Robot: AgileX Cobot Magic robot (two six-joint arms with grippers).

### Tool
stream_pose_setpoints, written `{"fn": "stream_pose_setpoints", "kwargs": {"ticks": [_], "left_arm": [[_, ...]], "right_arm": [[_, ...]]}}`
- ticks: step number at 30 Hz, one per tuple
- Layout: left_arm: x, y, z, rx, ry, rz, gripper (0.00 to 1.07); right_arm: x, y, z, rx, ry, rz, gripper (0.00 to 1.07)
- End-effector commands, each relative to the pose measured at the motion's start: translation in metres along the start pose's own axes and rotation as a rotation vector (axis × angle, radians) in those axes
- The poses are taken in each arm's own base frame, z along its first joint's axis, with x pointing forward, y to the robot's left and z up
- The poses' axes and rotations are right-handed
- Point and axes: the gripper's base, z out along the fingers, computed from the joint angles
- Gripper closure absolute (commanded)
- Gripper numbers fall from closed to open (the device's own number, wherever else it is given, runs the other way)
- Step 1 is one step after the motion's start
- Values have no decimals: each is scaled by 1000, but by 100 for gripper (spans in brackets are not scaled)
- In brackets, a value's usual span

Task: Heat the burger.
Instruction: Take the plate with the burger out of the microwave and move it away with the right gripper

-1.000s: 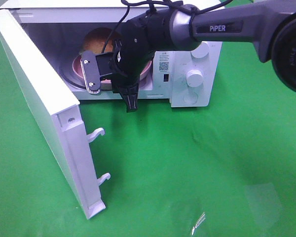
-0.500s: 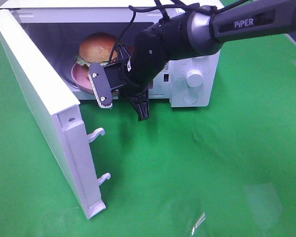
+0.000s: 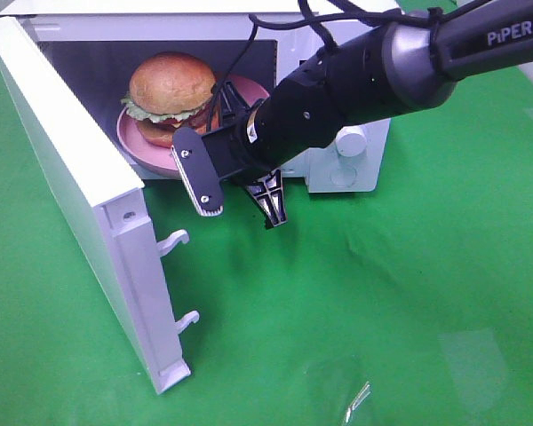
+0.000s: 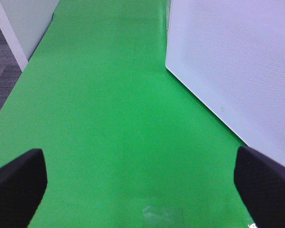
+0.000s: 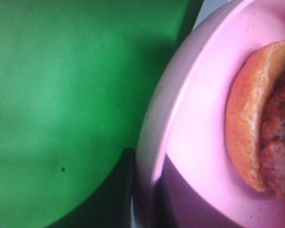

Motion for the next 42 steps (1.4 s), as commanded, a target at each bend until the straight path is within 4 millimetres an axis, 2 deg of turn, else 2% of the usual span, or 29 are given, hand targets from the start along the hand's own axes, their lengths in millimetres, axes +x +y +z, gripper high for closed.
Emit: {"fn": "stream_pose_setpoints", "kwargs": {"ticks": [1, 7, 14, 20, 25, 26, 27, 29, 34, 36, 41, 42], "left_arm": [[-1, 0, 0, -7, -16, 1, 6], [-1, 0, 0, -7, -17, 1, 6], [-1, 0, 0, -7, -17, 1, 6], [-1, 0, 0, -7, -17, 1, 6], [-1, 0, 0, -7, -17, 1, 6], [-1, 0, 0, -7, -17, 1, 6], [-1, 0, 0, -7, -17, 1, 6], [-1, 0, 0, -7, -17, 1, 6], [-1, 0, 0, -7, -17, 1, 6], [-1, 0, 0, -7, -17, 1, 6], [-1, 0, 0, -7, -17, 1, 6], [-1, 0, 0, -7, -17, 1, 6]], "right_arm": [[3, -9, -15, 61, -14, 24, 107], [6, 8, -32, 57, -26, 22, 107], [8, 19, -47, 52, -31, 18, 107], [11, 33, -77, 55, -34, -29, 107], [12, 38, -89, 57, -34, -29, 107], [12, 41, -97, 60, -35, -29, 107], [12, 41, -97, 60, -35, -29, 107], [14, 47, -114, 64, -33, -27, 107], [15, 52, -127, 69, -32, -22, 107], [18, 62, -146, 59, -21, -17, 107], [22, 75, -163, 33, -2, -16, 107], [24, 81, -173, 26, 7, -14, 107]]}}
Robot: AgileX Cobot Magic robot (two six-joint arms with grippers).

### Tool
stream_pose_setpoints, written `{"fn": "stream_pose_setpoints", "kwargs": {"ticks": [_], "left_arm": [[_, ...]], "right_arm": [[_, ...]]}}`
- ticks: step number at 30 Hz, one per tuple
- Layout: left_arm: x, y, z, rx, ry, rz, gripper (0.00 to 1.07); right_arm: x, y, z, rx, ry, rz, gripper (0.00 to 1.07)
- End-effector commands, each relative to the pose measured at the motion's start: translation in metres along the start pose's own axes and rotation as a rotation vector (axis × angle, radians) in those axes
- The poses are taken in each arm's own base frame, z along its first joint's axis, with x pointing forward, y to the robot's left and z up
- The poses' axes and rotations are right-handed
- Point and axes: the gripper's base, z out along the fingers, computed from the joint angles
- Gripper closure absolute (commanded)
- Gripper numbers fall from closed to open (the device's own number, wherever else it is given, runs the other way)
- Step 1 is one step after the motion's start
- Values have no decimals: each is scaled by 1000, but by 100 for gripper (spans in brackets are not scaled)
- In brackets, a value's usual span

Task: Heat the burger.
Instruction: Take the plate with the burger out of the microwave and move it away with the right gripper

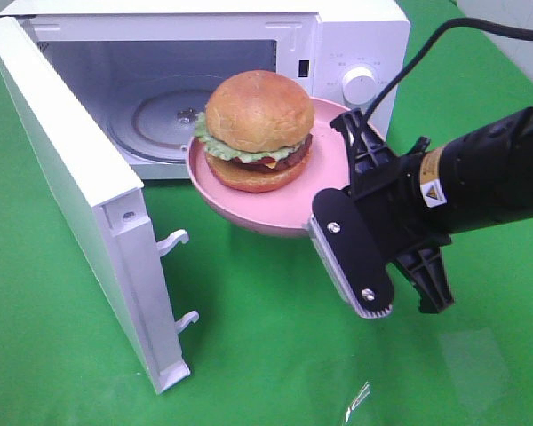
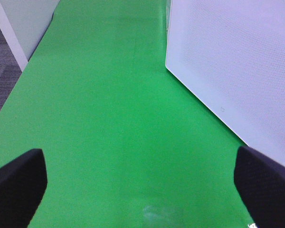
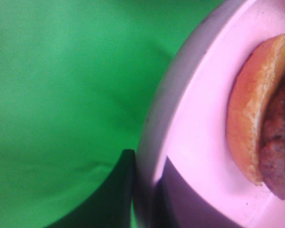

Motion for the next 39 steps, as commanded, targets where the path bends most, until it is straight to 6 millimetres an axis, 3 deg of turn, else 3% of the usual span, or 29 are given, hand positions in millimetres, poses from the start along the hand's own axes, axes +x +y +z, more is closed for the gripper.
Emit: {"fn": "stream_pose_setpoints", "kwargs": {"ticks": [1, 5, 7, 11, 16, 17, 27, 39], "left_arm": [[-1, 0, 0, -7, -17, 1, 6], [-1, 0, 0, -7, -17, 1, 6], [-1, 0, 0, -7, -17, 1, 6], [-1, 0, 0, -7, -17, 1, 6], [-1, 0, 0, -7, -17, 1, 6], [-1, 0, 0, -7, -17, 1, 6], [-1, 0, 0, -7, -17, 1, 6], [-1, 0, 0, -7, -17, 1, 6]], "right_arm": [[2, -2, -15, 61, -10, 18, 107], [5, 7, -30, 58, 2, 31, 107], [9, 19, -50, 54, 20, 61, 107], [13, 29, -70, 59, 39, 92, 107], [15, 34, -83, 67, 53, 132, 107], [18, 38, -95, 82, 66, 173, 107], [32, 47, -111, 63, 205, 313, 107], [52, 56, -118, 94, 450, 719, 107]]}}
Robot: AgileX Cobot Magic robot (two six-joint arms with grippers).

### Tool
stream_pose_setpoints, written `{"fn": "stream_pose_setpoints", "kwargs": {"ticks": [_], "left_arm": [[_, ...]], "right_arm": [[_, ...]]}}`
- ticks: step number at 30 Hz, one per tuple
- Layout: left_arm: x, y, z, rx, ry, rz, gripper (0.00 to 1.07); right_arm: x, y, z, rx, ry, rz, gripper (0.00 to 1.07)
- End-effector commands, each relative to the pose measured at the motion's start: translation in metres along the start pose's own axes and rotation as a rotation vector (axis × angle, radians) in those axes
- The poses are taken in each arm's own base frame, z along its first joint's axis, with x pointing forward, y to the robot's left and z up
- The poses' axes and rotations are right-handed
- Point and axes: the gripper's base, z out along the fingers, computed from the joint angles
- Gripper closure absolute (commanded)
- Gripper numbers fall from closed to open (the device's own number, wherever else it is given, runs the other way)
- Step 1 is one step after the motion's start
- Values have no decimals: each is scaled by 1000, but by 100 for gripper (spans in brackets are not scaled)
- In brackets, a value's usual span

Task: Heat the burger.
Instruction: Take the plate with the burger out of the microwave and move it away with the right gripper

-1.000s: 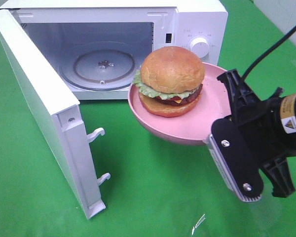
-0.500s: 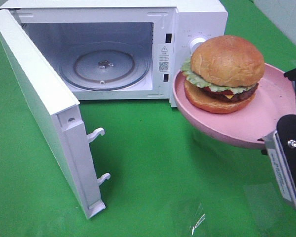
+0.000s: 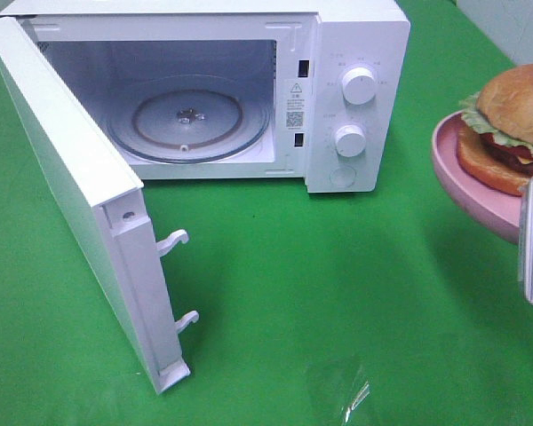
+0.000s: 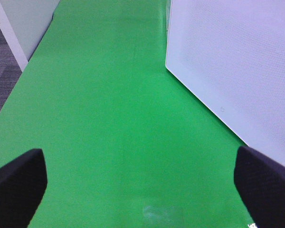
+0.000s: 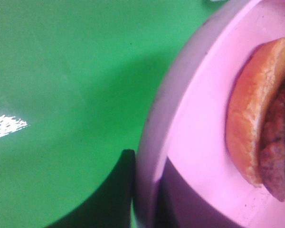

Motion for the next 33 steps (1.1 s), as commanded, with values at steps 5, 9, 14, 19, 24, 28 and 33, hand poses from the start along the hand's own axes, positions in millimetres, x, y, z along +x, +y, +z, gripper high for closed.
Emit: {"fn": "stream_pose_setpoints", "kwargs": {"ticks": [5, 9, 14, 19, 24, 28, 33], "left_arm": [[-1, 0, 0, -7, -17, 1, 6], [-1, 0, 0, -7, -17, 1, 6], [-1, 0, 0, -7, -17, 1, 6], [-1, 0, 0, -7, -17, 1, 6], [-1, 0, 0, -7, -17, 1, 6], [-1, 0, 0, -7, -17, 1, 6], [-1, 0, 0, -7, -17, 1, 6]], "right_arm": [[10, -5, -4, 46, 87, 226, 107], [14, -4, -5, 46, 136, 270, 107], [16, -3, -4, 46, 169, 331, 107], [16, -2, 2, 42, 220, 380, 107], [12, 1, 18, 41, 302, 447, 107], [6, 1, 27, 37, 336, 487, 107], [-1, -1, 35, 42, 373, 536, 107]]}}
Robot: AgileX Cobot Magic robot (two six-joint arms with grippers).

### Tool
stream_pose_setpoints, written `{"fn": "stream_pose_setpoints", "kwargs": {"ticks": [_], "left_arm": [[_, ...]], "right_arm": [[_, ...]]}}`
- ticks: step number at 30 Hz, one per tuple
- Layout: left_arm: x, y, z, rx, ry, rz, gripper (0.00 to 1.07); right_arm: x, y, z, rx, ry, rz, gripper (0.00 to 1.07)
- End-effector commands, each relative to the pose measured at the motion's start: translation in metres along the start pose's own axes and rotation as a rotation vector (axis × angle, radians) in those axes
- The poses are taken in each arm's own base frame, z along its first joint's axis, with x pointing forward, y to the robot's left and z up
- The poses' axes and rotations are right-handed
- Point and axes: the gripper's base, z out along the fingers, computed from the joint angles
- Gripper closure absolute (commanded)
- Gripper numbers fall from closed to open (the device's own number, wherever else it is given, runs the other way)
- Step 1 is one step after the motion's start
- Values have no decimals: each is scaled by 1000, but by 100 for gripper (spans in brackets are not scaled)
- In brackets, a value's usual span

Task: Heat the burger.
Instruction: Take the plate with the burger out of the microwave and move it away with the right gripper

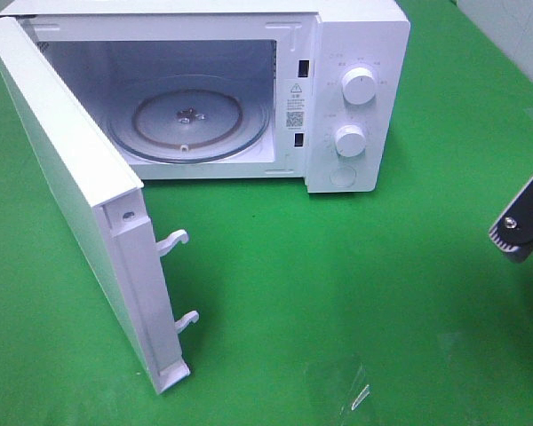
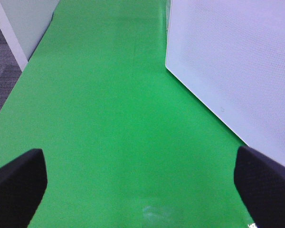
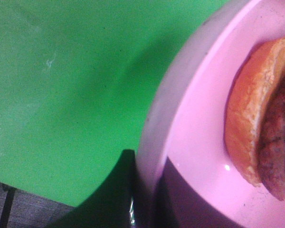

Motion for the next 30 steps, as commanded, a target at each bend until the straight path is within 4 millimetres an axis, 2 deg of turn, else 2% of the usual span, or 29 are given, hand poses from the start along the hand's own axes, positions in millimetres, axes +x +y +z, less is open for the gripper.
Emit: {"fn": "stream_pose_setpoints", "kwargs": {"ticks": [1, 12, 13, 30], "left_arm": [[-1, 0, 0, -7, -17, 1, 6], [-1, 0, 0, -7, -17, 1, 6], [-1, 0, 0, -7, -17, 1, 6], [-1, 0, 0, -7, -17, 1, 6]], "right_arm": [[-12, -4, 3, 60, 7, 36, 107], [-28, 2, 16, 76, 65, 112, 107], [-30, 7, 26, 83, 101, 129, 107], [-40, 35, 68, 63, 176, 189, 107]]}}
